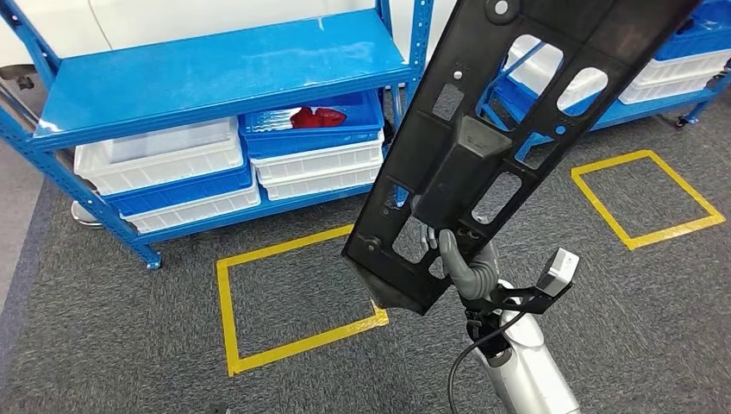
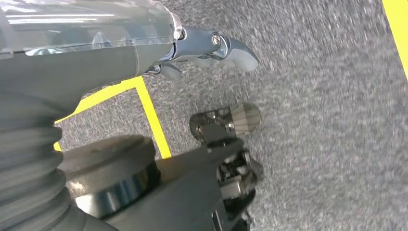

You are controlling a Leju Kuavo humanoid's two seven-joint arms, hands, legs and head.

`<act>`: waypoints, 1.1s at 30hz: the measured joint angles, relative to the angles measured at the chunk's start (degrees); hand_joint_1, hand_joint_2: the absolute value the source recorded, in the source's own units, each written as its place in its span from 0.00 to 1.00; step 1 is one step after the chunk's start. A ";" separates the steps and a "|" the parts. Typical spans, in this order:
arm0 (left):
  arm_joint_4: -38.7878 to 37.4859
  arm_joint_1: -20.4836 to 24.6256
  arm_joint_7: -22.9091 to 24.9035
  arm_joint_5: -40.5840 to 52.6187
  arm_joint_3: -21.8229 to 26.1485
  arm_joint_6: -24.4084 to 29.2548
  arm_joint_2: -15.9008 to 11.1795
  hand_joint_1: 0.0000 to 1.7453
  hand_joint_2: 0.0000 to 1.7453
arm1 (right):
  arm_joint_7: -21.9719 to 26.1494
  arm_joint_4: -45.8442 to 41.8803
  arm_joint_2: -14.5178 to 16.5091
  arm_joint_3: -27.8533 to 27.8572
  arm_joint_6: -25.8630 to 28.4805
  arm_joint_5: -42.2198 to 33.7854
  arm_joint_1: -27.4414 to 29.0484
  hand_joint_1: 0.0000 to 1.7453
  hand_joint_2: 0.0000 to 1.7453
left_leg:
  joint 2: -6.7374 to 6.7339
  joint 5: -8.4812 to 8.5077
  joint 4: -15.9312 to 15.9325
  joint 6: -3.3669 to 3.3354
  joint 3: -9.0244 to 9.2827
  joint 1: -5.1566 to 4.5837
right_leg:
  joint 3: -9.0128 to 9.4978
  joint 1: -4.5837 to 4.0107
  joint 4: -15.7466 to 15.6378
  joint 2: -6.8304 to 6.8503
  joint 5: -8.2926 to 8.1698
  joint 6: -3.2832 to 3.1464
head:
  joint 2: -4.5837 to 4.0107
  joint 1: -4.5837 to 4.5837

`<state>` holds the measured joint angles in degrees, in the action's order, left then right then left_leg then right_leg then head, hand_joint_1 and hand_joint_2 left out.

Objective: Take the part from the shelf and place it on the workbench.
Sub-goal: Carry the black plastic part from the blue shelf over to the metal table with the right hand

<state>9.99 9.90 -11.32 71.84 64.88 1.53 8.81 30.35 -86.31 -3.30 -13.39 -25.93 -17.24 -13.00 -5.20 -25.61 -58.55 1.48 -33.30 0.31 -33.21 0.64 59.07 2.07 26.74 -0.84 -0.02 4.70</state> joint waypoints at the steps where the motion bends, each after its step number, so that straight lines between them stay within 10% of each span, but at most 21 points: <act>1: 0.00 0.00 0.00 -0.01 -0.01 0.01 0.00 0.00 1.00 | 0.00 -0.08 -0.01 0.05 -0.04 -0.08 -0.01 1.00 1.00 | 0.82 -1.18 -1.44 0.28 -0.56 0.15 | -0.15 0.04 -0.13 -0.58 -0.29 -0.44 | 0.00 0.01; 6: 0.00 -0.53 0.00 -0.11 -0.01 0.19 0.00 0.00 1.00 | -0.11 -0.16 0.08 0.10 -0.21 -0.32 0.09 1.00 1.00 | 4.55 -8.30 -16.35 0.46 -6.55 0.33 | -1.07 -0.35 -0.15 -3.86 -1.18 -1.38 | 0.00 0.01; 11: 0.07 -0.55 -0.03 -0.13 -0.01 0.29 -0.26 0.00 1.00 | -0.15 -0.17 0.07 0.15 -0.26 -0.46 0.01 1.00 1.00 | 8.26 -1.19 -1.37 -1.89 1.02 -0.10 | -1.38 -0.87 -0.09 -7.30 -1.78 -1.07 | 0.00 0.01; 14: 0.14 -0.54 -0.08 -0.15 -0.01 0.32 -0.43 0.00 1.00 | -0.17 -0.16 0.09 0.21 -0.28 -0.49 0.00 1.00 1.00 | 8.60 -0.81 1.07 -2.06 1.95 -0.28 | -2.13 -0.30 -0.25 -8.88 -2.45 -0.01 | 0.00 0.01; 17: 0.20 -0.40 -0.14 -0.15 -0.04 0.38 -0.34 0.00 1.00 | -0.15 -0.20 0.02 0.50 -0.30 -0.60 -0.04 1.00 1.00 | 6.66 0.27 2.73 -2.23 2.38 0.23 | -3.30 -0.44 1.62 -6.45 -0.98 0.91 | 0.00 -0.01; 20: 0.22 -0.66 -0.16 -0.10 -0.04 0.39 -0.31 0.00 1.00 | -0.14 -0.22 -0.01 0.65 -0.32 -0.91 -0.22 1.00 1.00 | 4.34 0.56 3.13 -2.43 2.29 0.32 | -7.93 0.16 11.65 -3.02 4.31 1.79 | 0.00 -0.01; 22: 0.22 -0.76 -0.09 0.02 -0.08 0.39 -0.30 0.00 1.00 | -0.14 -0.22 -0.02 0.74 -0.32 -1.09 0.01 1.00 1.00 | 2.78 0.48 3.03 -2.29 2.17 0.41 | -9.19 0.74 14.88 -2.44 4.72 2.42 | 0.00 -0.01; 27: 0.24 -0.57 0.50 0.19 -0.23 0.15 -0.34 0.00 1.00 | -0.20 -0.72 -0.05 1.21 -0.16 -1.23 0.32 1.00 1.00 | -0.03 -0.59 1.57 -0.58 2.05 0.42 | -1.28 0.80 0.54 1.70 -1.02 2.47 | 0.00 0.00; 30: 0.25 -0.48 0.69 0.28 -0.29 -0.07 -0.39 0.00 1.00 | -0.24 -1.14 -0.07 1.60 -0.14 -1.21 1.29 1.00 1.00 | -1.25 -0.93 1.32 0.49 2.14 0.41 | -1.57 0.51 0.19 0.40 -0.99 1.03 | 0.00 -0.01; 33: 0.24 -0.34 0.79 0.39 -0.39 -0.32 -0.37 0.00 1.00 | -0.04 -1.36 -0.14 2.20 -0.09 -1.11 1.72 1.00 1.00 | 2.09 -4.26 -3.00 1.21 0.44 0.82 | -1.83 0.62 0.00 -1.36 -1.42 -0.05 | 0.00 0.00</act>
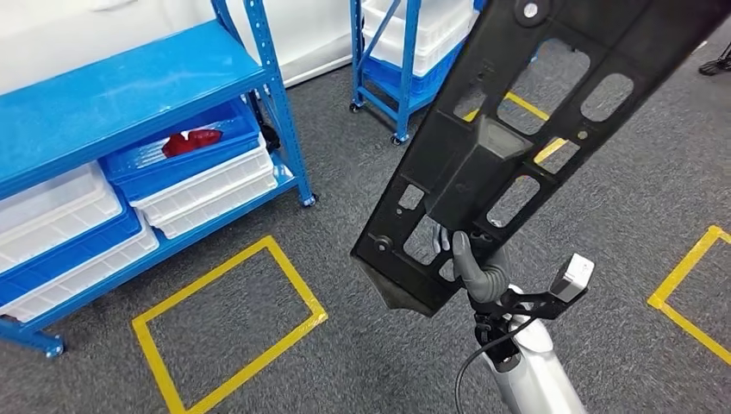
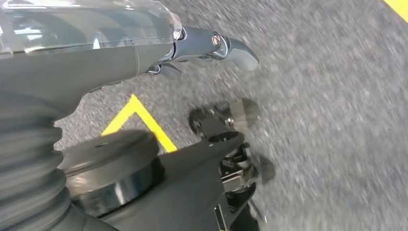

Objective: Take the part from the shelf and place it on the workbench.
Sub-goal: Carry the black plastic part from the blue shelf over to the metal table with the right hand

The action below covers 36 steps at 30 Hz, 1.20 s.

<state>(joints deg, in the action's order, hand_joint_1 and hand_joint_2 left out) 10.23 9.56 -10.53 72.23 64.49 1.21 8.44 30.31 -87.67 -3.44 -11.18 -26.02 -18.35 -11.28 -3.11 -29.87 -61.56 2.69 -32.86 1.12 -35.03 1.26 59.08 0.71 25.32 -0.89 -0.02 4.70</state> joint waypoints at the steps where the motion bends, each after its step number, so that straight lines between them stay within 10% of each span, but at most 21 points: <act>1: 0.00 -0.04 0.08 -0.01 -0.01 -0.09 0.00 0.00 1.00 | 0.13 -0.06 -0.05 0.15 -0.01 0.01 0.11 1.00 1.00 | 1.46 -2.05 -3.71 0.01 -1.52 0.03 | -0.09 -0.08 0.00 -0.63 -0.09 -0.23 | 0.00 0.00; 4: 0.00 -0.25 0.24 -0.25 -0.02 -0.27 0.02 0.00 1.00 | 0.51 -0.09 -0.40 0.41 -0.18 0.01 0.95 1.00 1.00 | 2.50 -4.95 -12.77 -0.45 -5.66 -0.05 | -0.20 -0.59 0.03 -2.88 -0.27 -0.63 | 0.00 -0.01; 8: 0.01 -0.24 -0.19 -0.85 0.04 -0.33 0.11 0.00 1.00 | 0.72 -0.73 -0.83 0.56 -0.61 0.01 1.65 1.00 1.00 | 5.30 1.82 -1.33 -2.45 -0.78 -0.45 | -0.11 -1.02 0.05 -6.08 -0.49 -0.54 | 0.00 -0.01; 12: 0.02 -0.08 -1.17 -1.73 0.21 -0.05 0.27 0.00 1.00 | 0.37 -1.95 -0.90 0.76 -0.98 0.02 1.66 1.00 1.00 | 6.66 3.10 3.89 -3.04 1.44 -0.76 | -0.93 -0.39 -0.09 -8.50 -1.21 0.86 | 0.00 -0.01; 15: 0.05 0.11 -2.01 -2.27 0.32 0.40 0.69 0.00 1.00 | -0.42 -3.72 -0.92 1.14 -1.22 0.19 1.68 1.00 1.00 | 4.61 4.05 5.35 -3.26 1.84 -0.37 | -2.37 -0.69 2.54 -4.89 0.65 1.63 | 0.00 -0.02; 19: 0.07 -0.16 -2.37 -2.37 0.48 0.54 0.90 0.00 1.00 | -1.23 -5.96 -1.08 1.54 -1.20 0.49 2.34 1.00 1.00 | 1.40 4.13 5.41 -3.49 1.64 -0.44 | -7.80 -0.17 14.69 -1.27 6.29 2.63 | 0.00 -0.03; 22: 0.07 0.03 -2.34 -2.12 0.49 0.49 1.17 0.00 1.00 | -1.06 -7.67 -1.66 2.28 -1.16 0.55 3.54 1.00 1.00 | -0.66 3.69 4.81 -3.10 1.52 -0.40 | -3.88 0.38 8.26 0.30 2.56 3.22 | 0.00 -0.03; 26: 0.07 0.29 -2.08 -2.06 0.49 0.61 1.36 0.00 1.00 | -0.03 -9.85 -2.26 3.41 -1.15 0.47 5.46 1.00 1.00 | -2.60 2.80 3.96 -1.82 1.68 -0.96 | 0.27 -0.27 0.38 3.18 0.71 2.03 | 0.00 -0.03; 30: 0.07 0.13 -1.86 -2.11 0.51 0.73 1.42 0.00 1.00 | 0.28 -11.55 -2.60 4.56 -1.08 0.48 7.66 1.00 1.00 | -1.26 0.50 1.69 -0.60 1.18 -0.60 | 0.02 0.03 -0.07 0.59 0.14 0.55 | 0.00 -0.03; 34: 0.07 -0.91 -1.31 -2.12 0.55 0.79 1.40 0.00 1.00 | 0.43 -12.40 -2.62 4.82 -1.09 0.73 9.32 1.00 1.00 | 2.41 -5.93 -11.69 -0.46 -4.56 -0.41 | -0.24 -0.13 -0.15 -2.28 -0.18 -0.13 | 0.00 -0.03; 36: 0.07 -1.27 -1.04 -2.32 0.58 0.84 1.40 0.00 1.00 | 0.45 -12.51 -2.62 4.99 -1.19 0.84 10.13 1.00 1.00 | 2.74 -4.20 -11.08 -0.76 -4.31 -0.43 | -0.24 -0.29 -0.09 -3.97 -0.26 -0.13 | 0.00 -0.03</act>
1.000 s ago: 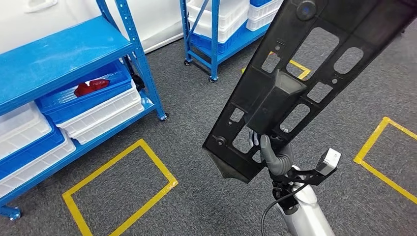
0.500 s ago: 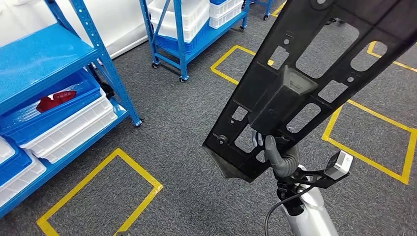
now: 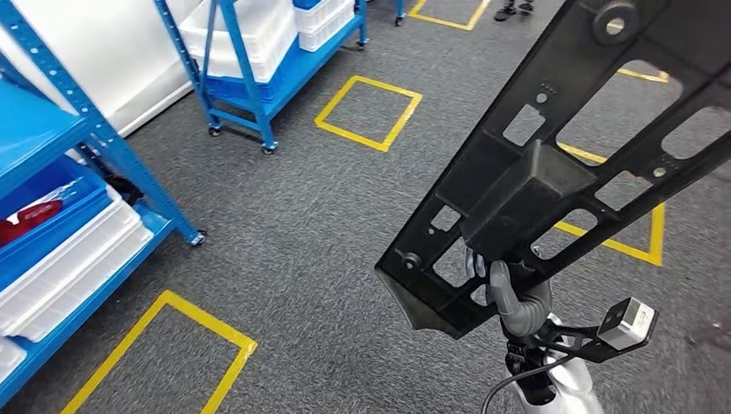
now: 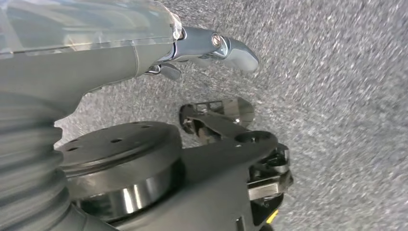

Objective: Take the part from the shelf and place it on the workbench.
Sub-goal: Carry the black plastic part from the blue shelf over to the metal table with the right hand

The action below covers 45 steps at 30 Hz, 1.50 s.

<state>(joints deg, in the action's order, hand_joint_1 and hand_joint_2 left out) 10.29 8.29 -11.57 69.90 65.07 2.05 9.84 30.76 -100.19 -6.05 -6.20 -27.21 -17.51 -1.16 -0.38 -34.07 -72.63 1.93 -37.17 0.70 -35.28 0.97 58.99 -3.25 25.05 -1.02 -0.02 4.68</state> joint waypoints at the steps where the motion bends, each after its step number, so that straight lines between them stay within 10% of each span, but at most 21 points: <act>1: 0.00 -0.04 0.12 -0.17 0.05 0.02 -0.01 0.00 1.00 | 0.01 -0.03 0.00 0.08 -0.13 0.05 0.17 1.00 1.00 | 0.57 2.20 3.63 -0.28 1.67 0.00 | 0.03 -0.03 0.05 -0.83 -0.04 0.06 | 0.00 0.00; 4: 0.00 -0.09 0.15 -0.77 0.46 0.02 -0.13 0.00 1.00 | -0.02 -0.07 0.07 0.16 -0.66 0.23 -0.20 1.00 1.00 | 3.95 5.89 13.70 -1.02 6.15 0.03 | -0.21 -0.03 0.21 -2.94 -0.36 0.69 | 0.00 0.00; 7: 0.00 -0.05 -0.13 -1.00 0.90 0.02 -0.07 0.00 1.00 | -0.10 0.02 0.13 0.23 -0.93 0.34 -0.65 1.00 1.00 | 3.26 6.25 15.02 -1.56 6.59 -0.01 | -0.76 0.28 -0.16 -4.64 -1.01 1.94 | 0.00 0.01; 9: 0.03 0.09 -0.53 -1.22 1.01 0.05 0.06 0.00 1.00 | -0.14 0.15 0.16 0.36 -1.02 0.35 -0.97 1.00 1.00 | 1.96 6.95 15.78 -2.33 6.74 0.27 | -1.60 0.07 1.20 -2.77 0.03 2.51 | 0.00 -0.02; 11: 0.07 0.04 -0.95 -1.57 1.13 0.09 0.11 0.00 1.00 | -0.20 0.53 0.23 0.44 -1.08 0.43 -1.73 1.00 1.00 | 0.44 7.34 16.20 -2.77 6.68 0.27 | -4.37 -0.06 7.23 1.05 3.57 2.89 | 0.00 -0.03; 14: 0.07 -0.20 -1.19 -1.77 1.33 0.05 0.14 0.00 1.00 | -0.36 1.45 0.36 0.46 -1.04 0.75 -2.39 1.00 1.00 | -1.97 7.32 16.10 -2.79 6.48 0.08 | -7.96 0.25 15.65 2.96 6.64 3.44 | 0.00 -0.03; 20: 0.07 0.01 -1.26 -1.87 1.40 -0.02 0.36 0.00 1.00 | -0.49 2.48 0.41 0.50 -0.98 1.12 -3.69 1.00 1.00 | -5.39 6.57 15.56 -1.47 6.70 -0.49 | 0.96 -0.32 -0.40 6.98 0.71 2.13 | 0.00 -0.02; 24: 0.07 -0.03 -1.15 -2.19 1.54 -0.02 0.40 0.00 1.00 | -1.12 2.78 0.39 0.98 -0.60 1.87 -4.10 1.00 1.00 | -5.02 5.08 14.24 -0.31 6.52 -0.35 | 0.69 -0.27 -0.78 4.62 0.30 0.60 | 0.00 -0.02; 29: 0.07 -1.37 -0.91 -2.13 2.11 0.21 0.44 0.00 1.00 | -3.38 3.16 -0.83 2.48 3.63 8.94 -6.21 1.00 1.00 | -0.19 -1.82 -1.12 -0.01 -0.49 -0.08 | 0.45 -0.25 -0.88 0.88 -0.14 -0.29 | 0.00 -0.02; 34: 0.07 -1.84 -1.11 -2.38 2.48 0.18 0.37 0.00 1.00 | -5.34 6.13 -6.73 5.30 7.49 15.21 -11.72 1.00 1.00 | 3.62 6.05 12.15 -1.25 4.75 -0.01 | 0.04 -0.25 -0.21 -2.73 -0.24 0.42 | 0.00 -0.02; 38: 0.07 -1.72 -1.39 -2.93 2.70 0.24 0.36 0.00 1.00 | -5.25 11.94 -13.61 6.67 5.78 15.55 -18.47 1.00 1.00 | 3.54 6.91 15.03 -2.32 5.73 -0.25 | -0.90 0.37 -0.52 -4.63 -1.08 2.27 | 0.00 -0.01; 42: 0.07 -1.72 -1.54 -3.18 2.84 0.28 0.43 0.00 1.00 | -4.99 14.67 -17.24 6.03 5.81 17.12 -21.76 1.00 1.00 | 0.72 7.77 16.27 -3.52 6.05 -0.15 | -5.10 0.24 7.94 2.03 3.71 3.37 | 0.00 -0.03; 45: 0.07 -1.80 -1.59 -3.25 2.95 0.28 0.44 0.00 1.00 | -5.34 16.28 -18.72 4.76 6.95 18.06 -23.08 1.00 1.00 | -1.43 7.55 16.08 -3.53 5.95 -0.25 | -8.52 0.65 15.20 2.96 5.80 4.04 | 0.00 -0.03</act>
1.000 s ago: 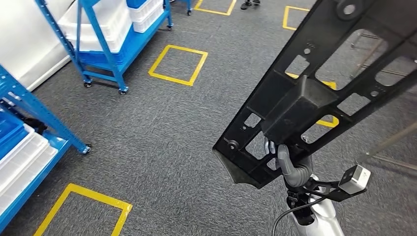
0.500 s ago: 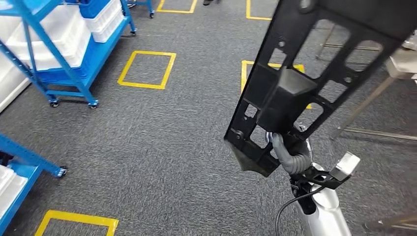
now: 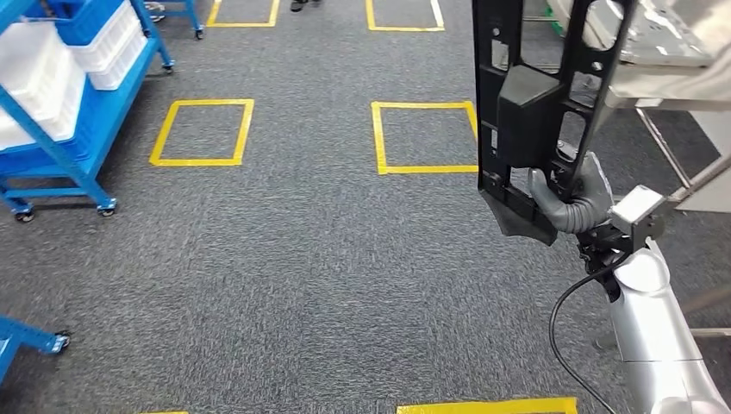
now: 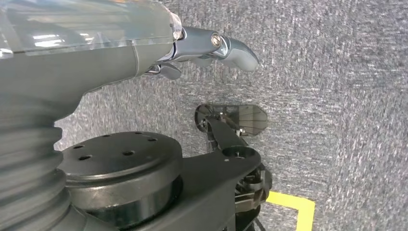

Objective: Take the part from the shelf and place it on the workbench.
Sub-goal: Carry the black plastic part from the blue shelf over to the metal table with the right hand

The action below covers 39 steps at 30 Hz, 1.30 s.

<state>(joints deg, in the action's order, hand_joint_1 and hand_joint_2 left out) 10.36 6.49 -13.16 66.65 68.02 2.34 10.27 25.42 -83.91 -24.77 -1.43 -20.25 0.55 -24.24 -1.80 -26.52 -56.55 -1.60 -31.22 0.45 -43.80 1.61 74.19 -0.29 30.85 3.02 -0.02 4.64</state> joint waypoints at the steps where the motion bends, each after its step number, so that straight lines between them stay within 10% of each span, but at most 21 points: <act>1: 0.00 0.05 -0.03 -0.03 0.05 0.00 0.02 0.00 1.00 | -0.14 0.60 -0.64 -0.55 0.41 0.27 -0.76 1.00 1.00 | -0.72 -0.16 -0.14 0.11 0.00 0.00 | 0.92 0.10 -1.62 0.23 -1.23 0.13 | 0.00 0.01; 5: 0.01 0.25 -0.15 -0.17 0.38 0.00 0.14 0.00 1.00 | -0.44 2.45 -2.76 -2.39 1.79 1.58 -4.73 1.00 1.00 | -3.14 -1.09 -0.99 1.13 0.00 -0.33 | 7.58 -0.33 -14.33 3.28 -5.93 -0.49 | 0.00 0.01; 8: 0.00 0.33 -0.26 -0.60 0.73 0.00 0.23 0.00 1.00 | -0.91 4.17 -4.95 -4.13 3.60 4.68 -7.61 1.00 1.00 | -4.55 -1.49 -1.07 2.06 0.14 -0.59 | 7.72 -0.68 -15.32 2.36 -6.09 -1.78 | 0.00 0.01; 11: 0.00 0.43 -0.37 -0.97 0.97 0.02 0.30 0.00 1.00 | -1.30 5.78 -7.21 -5.94 4.78 6.89 -10.75 1.00 1.00 | -1.53 -4.16 -4.74 2.81 -1.35 -0.24 | 7.72 -0.33 -15.72 0.80 -6.38 -2.84 | 0.00 0.01; 15: 0.00 -0.03 -0.40 -1.10 1.19 0.07 0.31 0.00 1.00 | -1.43 7.93 -8.53 -8.23 5.45 7.77 -13.85 1.00 1.00 | 1.29 -9.01 -17.95 2.77 -7.96 -0.10 | 7.72 -0.68 -15.64 -1.86 -6.39 -3.32 | 0.00 0.01; 19: 0.00 -0.11 -0.34 -1.05 1.23 0.07 0.28 0.00 1.00 | -1.73 9.95 -10.15 -10.16 8.10 10.16 -16.11 1.00 1.00 | 4.30 -1.70 -7.21 1.55 -4.11 -0.09 | 7.73 -0.85 -15.44 -4.80 -6.37 -3.24 | 0.00 0.01; 22: 0.00 -0.10 -0.25 -0.90 1.27 0.07 0.28 0.00 1.00 | -2.26 11.45 -11.33 -11.64 11.05 13.11 -17.91 1.00 1.00 | 7.17 -0.25 -2.13 1.02 -2.02 -0.20 | 7.05 -0.23 -15.58 -6.97 -6.83 -2.14 | 0.00 0.01; 24: 0.01 0.03 -0.21 -0.75 1.27 0.05 0.33 0.00 1.00 | -2.55 11.99 -12.83 -12.30 12.80 15.33 -18.02 1.00 1.00 | 5.93 0.22 -1.12 0.62 -1.61 -0.34 | 6.82 0.16 -15.88 -7.65 -7.16 -1.24 | 0.00 0.01; 28: 0.02 0.02 -0.17 -0.64 1.27 -0.06 0.44 0.00 1.00 | -3.03 12.34 -15.48 -12.91 17.00 19.90 -17.61 1.00 1.00 | 2.83 0.90 0.56 -0.35 -0.63 -0.33 | 2.47 -0.08 -7.26 -1.08 -2.63 -0.37 | 0.00 -0.01; 31: 0.02 -0.06 -0.13 -0.64 1.27 -0.10 0.44 0.00 1.00 | -3.50 12.66 -15.74 -13.65 18.75 23.14 -16.88 1.00 1.00 | 0.22 0.53 0.39 -0.40 -0.55 -0.52 | -0.54 0.24 -1.32 0.01 -1.22 0.21 | 0.00 -0.01; 35: 0.02 0.11 -0.15 -0.67 1.27 -0.09 0.43 0.00 1.00 | -4.28 13.26 -15.86 -14.34 21.83 28.03 -16.81 1.00 1.00 | -2.56 -0.55 -0.54 0.38 -0.41 -0.80 | 6.36 0.01 -13.69 3.13 -6.51 -0.11 | 0.00 -0.01; 39: 0.04 0.18 -0.21 -0.65 1.27 -0.09 0.45 0.00 1.00 | -5.19 13.92 -16.40 -15.07 25.56 34.54 -16.84 1.00 1.00 | -4.35 -1.44 -0.83 1.67 0.00 -1.09 | 7.31 -0.42 -15.78 2.70 -6.74 -1.70 | 0.00 0.01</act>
<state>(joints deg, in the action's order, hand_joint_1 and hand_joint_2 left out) 10.40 6.67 -13.37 66.00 69.29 2.25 10.73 20.23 -69.99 -41.17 -16.51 5.30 35.09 -41.08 -6.15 -27.97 -57.38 0.07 -31.21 -0.64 -36.49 1.19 58.41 2.40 24.12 1.31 -0.02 4.66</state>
